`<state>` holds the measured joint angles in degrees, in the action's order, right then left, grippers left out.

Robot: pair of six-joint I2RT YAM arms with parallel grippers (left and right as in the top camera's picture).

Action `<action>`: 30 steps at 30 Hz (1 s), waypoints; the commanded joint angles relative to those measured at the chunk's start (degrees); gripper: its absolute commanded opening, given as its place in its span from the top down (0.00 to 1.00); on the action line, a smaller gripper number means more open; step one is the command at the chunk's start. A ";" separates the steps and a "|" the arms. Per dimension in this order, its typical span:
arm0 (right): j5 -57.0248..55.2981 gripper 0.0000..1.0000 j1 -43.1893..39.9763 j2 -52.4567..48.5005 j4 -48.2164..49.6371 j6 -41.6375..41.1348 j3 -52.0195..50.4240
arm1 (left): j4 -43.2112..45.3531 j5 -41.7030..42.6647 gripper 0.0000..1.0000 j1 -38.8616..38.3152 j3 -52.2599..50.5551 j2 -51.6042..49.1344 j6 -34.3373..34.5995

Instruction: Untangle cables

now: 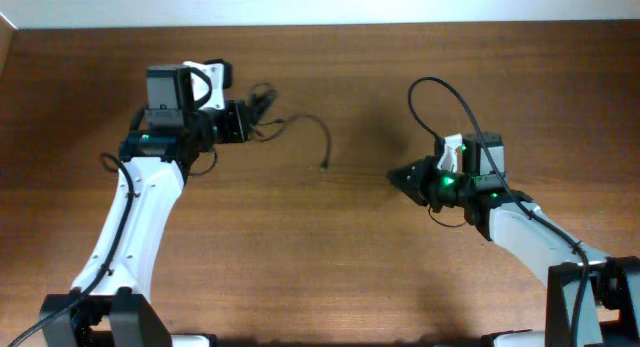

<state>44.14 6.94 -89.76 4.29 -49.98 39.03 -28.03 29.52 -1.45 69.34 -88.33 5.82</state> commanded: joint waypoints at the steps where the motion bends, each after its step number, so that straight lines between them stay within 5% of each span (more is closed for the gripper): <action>1: 7.19 0.67 4.37 -0.17 6.14 -1.22 -0.09 | -1.77 12.04 1.00 -5.35 1.14 1.14 -13.73; 4: 8.41 0.67 7.91 -0.17 14.14 -8.13 -0.09 | -2.05 9.62 1.00 -9.62 1.09 1.14 -16.70; 7: 7.74 0.67 8.41 -0.17 16.02 -9.03 -0.11 | -3.93 -1.29 1.00 -12.35 0.81 0.96 -16.68; 11: 3.56 0.66 7.26 -0.17 8.11 -7.69 -0.11 | -4.57 -14.14 1.00 -16.59 -3.06 -0.90 -16.57; 14: 1.03 0.66 7.23 -0.17 2.82 -5.31 -0.11 | -4.39 -15.39 0.99 -18.38 -5.27 -4.22 -13.64; 17: -0.57 0.63 7.17 -0.17 1.42 -4.44 -0.11 | -5.60 -10.86 0.70 -18.91 -5.55 -6.27 -12.79; 20: -1.86 0.60 7.17 -0.17 1.44 -4.46 -0.11 | -5.97 -4.04 0.04 -18.84 -5.03 -5.53 -12.76; 21: -2.23 0.60 7.17 -0.17 1.42 -4.44 -0.11 | -6.27 -3.69 0.01 -18.73 -4.37 -4.90 -12.68; 29: -5.18 0.57 7.19 -0.17 1.46 -3.82 -0.11 | -6.58 -3.76 0.03 -16.11 -1.90 0.98 -8.87; 30: -5.55 0.54 7.17 -0.17 1.55 -3.39 -0.11 | -7.30 -3.76 0.25 -16.11 -1.90 0.96 -9.55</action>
<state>40.40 14.35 -89.76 5.74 -54.98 38.83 -34.79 24.40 -18.09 66.17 -89.36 -4.89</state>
